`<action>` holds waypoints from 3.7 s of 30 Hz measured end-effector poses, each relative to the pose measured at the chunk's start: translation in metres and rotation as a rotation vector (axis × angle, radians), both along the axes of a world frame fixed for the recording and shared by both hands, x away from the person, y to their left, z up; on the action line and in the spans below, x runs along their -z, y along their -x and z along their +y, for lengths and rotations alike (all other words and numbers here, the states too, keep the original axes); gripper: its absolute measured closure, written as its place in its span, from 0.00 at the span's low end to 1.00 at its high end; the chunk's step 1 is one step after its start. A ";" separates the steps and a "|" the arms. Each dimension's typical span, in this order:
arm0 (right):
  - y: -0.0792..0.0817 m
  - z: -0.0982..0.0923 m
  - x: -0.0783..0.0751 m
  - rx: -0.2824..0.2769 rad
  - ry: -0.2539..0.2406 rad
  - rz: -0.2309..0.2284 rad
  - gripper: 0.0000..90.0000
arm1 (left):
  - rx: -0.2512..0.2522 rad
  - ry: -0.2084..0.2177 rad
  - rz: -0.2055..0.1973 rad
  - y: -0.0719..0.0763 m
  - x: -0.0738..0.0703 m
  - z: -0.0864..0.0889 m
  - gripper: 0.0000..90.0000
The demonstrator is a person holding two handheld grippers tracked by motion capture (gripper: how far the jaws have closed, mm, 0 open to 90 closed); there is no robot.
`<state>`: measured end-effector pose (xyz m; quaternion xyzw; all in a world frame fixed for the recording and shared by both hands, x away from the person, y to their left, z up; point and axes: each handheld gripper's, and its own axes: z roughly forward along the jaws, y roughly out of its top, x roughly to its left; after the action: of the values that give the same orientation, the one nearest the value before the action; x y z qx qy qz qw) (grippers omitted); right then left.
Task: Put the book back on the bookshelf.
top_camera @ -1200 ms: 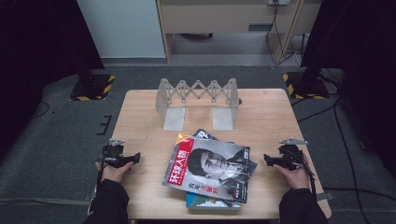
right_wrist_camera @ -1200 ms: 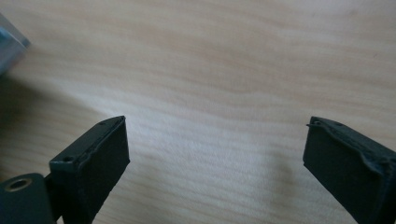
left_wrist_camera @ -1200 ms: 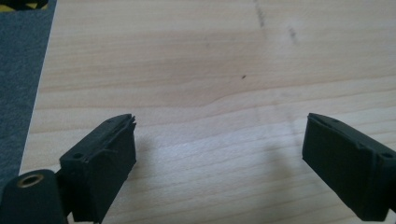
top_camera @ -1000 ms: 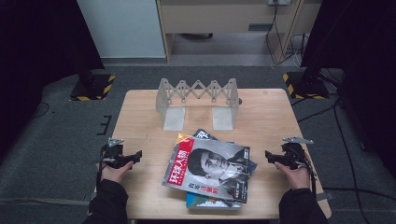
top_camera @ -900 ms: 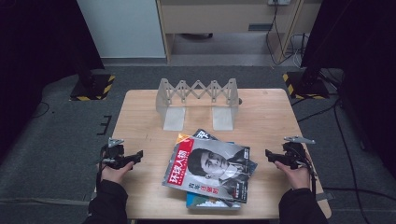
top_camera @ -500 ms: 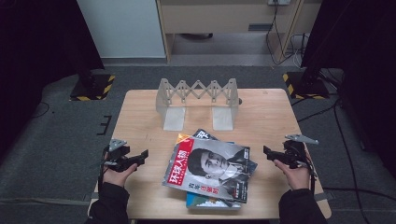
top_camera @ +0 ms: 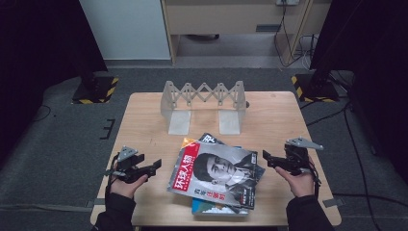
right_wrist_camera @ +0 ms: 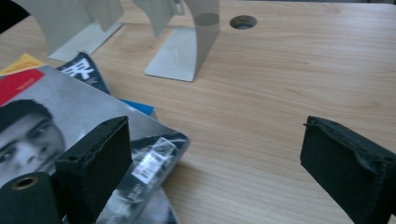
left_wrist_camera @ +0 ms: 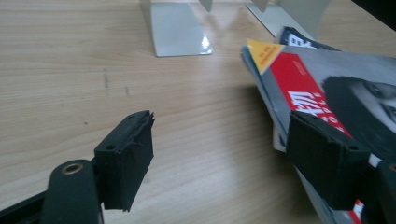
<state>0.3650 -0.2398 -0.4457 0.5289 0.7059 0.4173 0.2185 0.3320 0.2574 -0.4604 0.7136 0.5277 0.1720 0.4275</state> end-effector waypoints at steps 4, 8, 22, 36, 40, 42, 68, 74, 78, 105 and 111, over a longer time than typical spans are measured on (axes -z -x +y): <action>0.004 0.012 -0.004 -0.033 -0.002 -0.002 0.10 | 0.037 0.013 0.011 0.010 0.001 -0.007 0.27; 0.007 0.025 -0.003 -0.067 -0.002 0.008 0.10 | 0.062 0.021 0.017 0.015 0.001 -0.016 0.28; 0.013 0.053 0.014 -0.166 0.013 0.056 0.09 | 0.122 0.014 0.081 0.022 0.012 -0.039 0.29; 0.013 0.067 0.032 -0.229 0.016 0.121 0.09 | 0.200 0.017 0.155 0.021 0.026 -0.052 0.29; 0.013 0.071 0.036 -0.240 0.015 0.131 0.09 | 0.217 0.044 0.177 0.019 0.029 -0.053 0.28; 0.013 0.072 0.037 -0.251 0.021 0.134 0.08 | 0.228 0.065 0.193 0.018 0.031 -0.054 0.28; 0.013 0.076 0.045 -0.250 0.058 0.123 0.06 | 0.262 0.204 0.169 0.022 0.009 -0.059 0.46; 0.013 0.076 0.046 -0.248 0.050 0.128 0.06 | 0.290 0.249 0.188 0.012 0.010 -0.064 0.47; 0.013 0.076 0.046 -0.248 0.047 0.127 0.06 | 0.309 0.262 0.222 0.004 0.012 -0.071 0.54; 0.003 0.032 0.033 -0.113 0.008 0.082 0.07 | 0.292 0.361 0.235 -0.021 -0.034 -0.075 0.94; -0.001 0.014 0.034 -0.057 0.023 0.080 0.07 | 0.290 0.387 0.203 -0.026 -0.050 -0.087 0.95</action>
<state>0.3656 -0.2259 -0.4794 0.5223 0.7335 0.3939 0.1844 0.3584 0.1705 -0.4100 0.7004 0.4831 -0.0679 0.5210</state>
